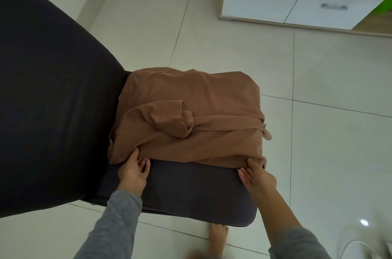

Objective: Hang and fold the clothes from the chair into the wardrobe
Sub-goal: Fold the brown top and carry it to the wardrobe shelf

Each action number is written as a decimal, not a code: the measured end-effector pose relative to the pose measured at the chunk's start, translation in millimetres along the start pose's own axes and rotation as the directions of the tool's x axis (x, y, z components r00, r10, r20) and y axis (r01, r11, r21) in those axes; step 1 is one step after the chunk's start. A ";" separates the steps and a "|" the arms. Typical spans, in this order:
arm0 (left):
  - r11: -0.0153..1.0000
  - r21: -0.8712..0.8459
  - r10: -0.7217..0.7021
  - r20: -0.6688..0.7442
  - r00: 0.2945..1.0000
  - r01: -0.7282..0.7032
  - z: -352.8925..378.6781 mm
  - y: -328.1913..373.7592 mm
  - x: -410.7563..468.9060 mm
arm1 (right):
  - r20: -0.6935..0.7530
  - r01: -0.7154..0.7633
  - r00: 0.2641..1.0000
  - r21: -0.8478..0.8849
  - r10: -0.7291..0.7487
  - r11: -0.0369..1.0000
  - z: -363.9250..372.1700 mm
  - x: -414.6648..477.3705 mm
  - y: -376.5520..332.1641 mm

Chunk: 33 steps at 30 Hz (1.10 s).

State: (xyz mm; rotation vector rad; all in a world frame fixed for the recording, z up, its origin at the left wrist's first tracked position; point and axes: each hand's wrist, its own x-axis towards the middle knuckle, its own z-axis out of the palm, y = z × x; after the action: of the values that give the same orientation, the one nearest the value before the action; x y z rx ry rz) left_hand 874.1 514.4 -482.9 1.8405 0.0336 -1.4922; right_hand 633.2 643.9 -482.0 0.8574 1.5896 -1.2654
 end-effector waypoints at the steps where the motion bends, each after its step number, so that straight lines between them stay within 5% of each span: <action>1: 1.000 -0.015 0.011 0.006 1.000 -0.011 0.6 -0.2 -0.7 | -0.003 0.003 1.000 0.012 -0.003 1.000 1.4 0.7 0.7; 7: 0.982 -0.004 0.190 -0.055 0.980 -0.190 3.6 4.3 -13.9 | -0.126 0.185 0.974 -0.058 -0.191 0.981 5.8 -6.7 0.4; 14: 0.912 0.130 0.404 -0.131 0.905 -0.388 51.1 55.6 -44.5 | -0.082 0.369 0.915 -0.228 -0.396 0.901 24.0 -39.9 -47.2; 18: 0.917 -0.007 0.397 -0.081 0.914 -0.399 96.5 106.1 -72.7 | -0.108 0.443 0.889 -0.036 -0.445 0.896 47.7 -75.9 -92.1; 23: 0.787 -0.038 0.616 0.067 0.785 -0.615 143.4 167.7 -132.7 | -0.156 0.703 0.710 0.193 -0.686 0.684 82.0 -136.5 -158.1; 28: 0.631 -0.169 0.776 0.144 0.615 -0.757 141.3 179.9 -174.7 | -0.204 0.799 0.584 0.313 -0.785 0.513 85.9 -172.5 -175.1; 33: 0.653 -0.038 0.757 0.026 0.653 -0.756 84.8 120.9 -133.6 | -0.249 0.868 0.494 0.187 -0.833 0.459 54.5 -144.4 -120.8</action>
State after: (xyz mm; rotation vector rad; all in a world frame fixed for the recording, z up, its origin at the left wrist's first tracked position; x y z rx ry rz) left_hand 816.6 436.8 -308.8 1.4960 -0.6696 -0.9013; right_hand 586.6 564.8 -308.8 0.2185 2.0675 -2.2495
